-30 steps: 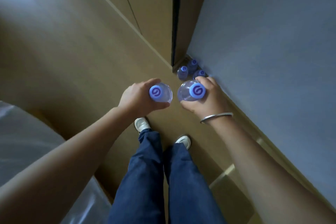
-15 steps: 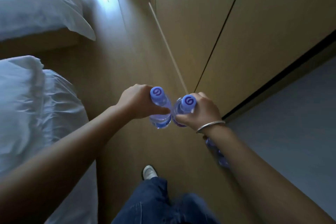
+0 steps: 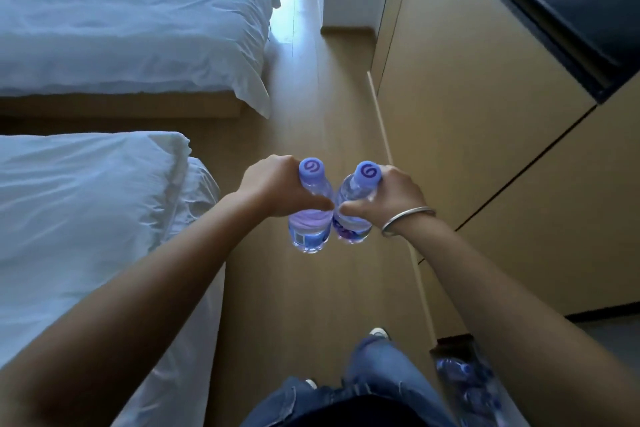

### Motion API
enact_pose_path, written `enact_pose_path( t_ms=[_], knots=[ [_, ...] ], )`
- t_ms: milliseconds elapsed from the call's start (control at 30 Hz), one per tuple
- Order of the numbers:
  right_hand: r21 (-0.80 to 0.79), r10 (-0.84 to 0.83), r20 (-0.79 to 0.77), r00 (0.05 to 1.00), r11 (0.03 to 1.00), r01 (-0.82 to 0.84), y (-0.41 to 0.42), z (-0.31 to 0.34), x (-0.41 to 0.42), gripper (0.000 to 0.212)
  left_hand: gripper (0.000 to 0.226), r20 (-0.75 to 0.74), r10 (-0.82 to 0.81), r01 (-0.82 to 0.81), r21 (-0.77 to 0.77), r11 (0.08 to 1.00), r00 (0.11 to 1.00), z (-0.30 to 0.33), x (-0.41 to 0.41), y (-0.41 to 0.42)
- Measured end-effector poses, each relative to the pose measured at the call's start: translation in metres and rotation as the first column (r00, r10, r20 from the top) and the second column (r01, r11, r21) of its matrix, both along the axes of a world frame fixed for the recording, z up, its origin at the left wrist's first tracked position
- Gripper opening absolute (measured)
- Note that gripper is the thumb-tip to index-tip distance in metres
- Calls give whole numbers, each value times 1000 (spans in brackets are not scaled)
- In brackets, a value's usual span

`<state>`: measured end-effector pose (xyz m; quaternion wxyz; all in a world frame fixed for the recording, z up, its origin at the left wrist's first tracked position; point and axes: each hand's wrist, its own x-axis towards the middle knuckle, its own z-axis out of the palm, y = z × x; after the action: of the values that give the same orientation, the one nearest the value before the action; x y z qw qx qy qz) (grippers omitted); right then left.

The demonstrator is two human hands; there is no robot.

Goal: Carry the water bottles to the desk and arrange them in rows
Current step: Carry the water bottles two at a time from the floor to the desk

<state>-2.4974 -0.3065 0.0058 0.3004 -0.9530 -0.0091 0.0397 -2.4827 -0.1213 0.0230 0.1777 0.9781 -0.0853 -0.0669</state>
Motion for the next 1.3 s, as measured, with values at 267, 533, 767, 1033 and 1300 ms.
enact_pose_path(
  t_ms=[267,533,767,1033,1300],
  knots=[
    [-29,104,-49,993,994,-105,18,-17,103,32,53,-35,100,-100,19,995,994,-23,83,21],
    [-49,204,-69,976,977,-208,10,-24,259,35,44,-97,182,-179,35,983,979,-34,221,10],
    [-8,248,-14,969,969,-248,3,-18,380,40,40,-80,227,-227,11,974,971,-19,331,0],
    [-26,274,-30,961,961,-275,25,-27,490,39,42,-51,225,-224,17,974,973,-24,439,23],
    [-32,190,-71,979,981,-193,92,-36,622,38,43,-56,178,-177,17,984,983,-31,582,93]
  ],
)
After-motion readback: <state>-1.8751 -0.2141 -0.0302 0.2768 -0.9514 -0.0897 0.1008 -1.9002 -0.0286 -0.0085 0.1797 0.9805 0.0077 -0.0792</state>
